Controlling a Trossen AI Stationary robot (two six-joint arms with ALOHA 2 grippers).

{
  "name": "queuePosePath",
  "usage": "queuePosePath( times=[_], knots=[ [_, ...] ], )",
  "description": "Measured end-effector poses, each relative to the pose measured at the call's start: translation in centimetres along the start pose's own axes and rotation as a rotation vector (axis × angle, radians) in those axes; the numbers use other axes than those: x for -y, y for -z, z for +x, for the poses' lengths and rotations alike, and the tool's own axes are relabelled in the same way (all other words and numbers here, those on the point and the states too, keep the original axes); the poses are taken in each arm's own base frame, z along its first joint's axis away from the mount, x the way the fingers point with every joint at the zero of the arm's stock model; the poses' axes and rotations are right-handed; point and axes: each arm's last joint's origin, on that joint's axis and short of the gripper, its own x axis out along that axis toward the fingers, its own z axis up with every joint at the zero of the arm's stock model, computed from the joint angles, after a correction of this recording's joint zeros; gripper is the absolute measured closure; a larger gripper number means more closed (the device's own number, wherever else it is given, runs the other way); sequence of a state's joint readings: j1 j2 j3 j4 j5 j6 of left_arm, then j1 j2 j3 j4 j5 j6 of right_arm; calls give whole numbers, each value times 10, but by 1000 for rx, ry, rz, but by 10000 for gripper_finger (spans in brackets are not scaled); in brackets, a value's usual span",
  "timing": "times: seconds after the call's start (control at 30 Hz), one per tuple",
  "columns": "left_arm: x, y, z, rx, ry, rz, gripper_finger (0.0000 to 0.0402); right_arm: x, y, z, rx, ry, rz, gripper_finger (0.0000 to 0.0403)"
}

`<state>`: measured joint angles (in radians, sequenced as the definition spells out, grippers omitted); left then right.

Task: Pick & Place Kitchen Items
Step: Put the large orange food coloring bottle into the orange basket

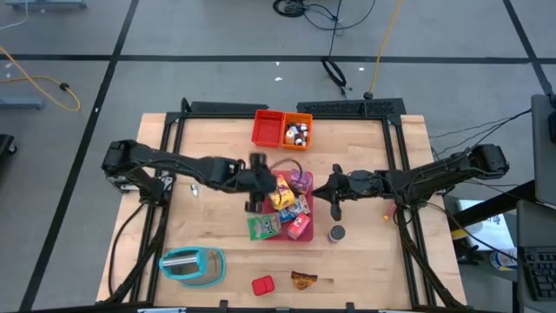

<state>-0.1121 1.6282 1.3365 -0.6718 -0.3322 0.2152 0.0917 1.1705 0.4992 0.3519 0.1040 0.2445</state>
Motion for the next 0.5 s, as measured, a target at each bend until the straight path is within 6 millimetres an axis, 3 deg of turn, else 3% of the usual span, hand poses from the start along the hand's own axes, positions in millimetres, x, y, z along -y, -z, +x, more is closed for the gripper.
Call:
queuePosePath(
  times=[0.2, 0.5],
  knots=[
    [-15, 15, -20, -50, -24, -147, 174, -1, -1, -13, -34, -1, -35, 385],
    [-18, 49, -52, 33, -35, -248, 174, -14, 4, -58, -140, -70, -39, 385]
  ],
)
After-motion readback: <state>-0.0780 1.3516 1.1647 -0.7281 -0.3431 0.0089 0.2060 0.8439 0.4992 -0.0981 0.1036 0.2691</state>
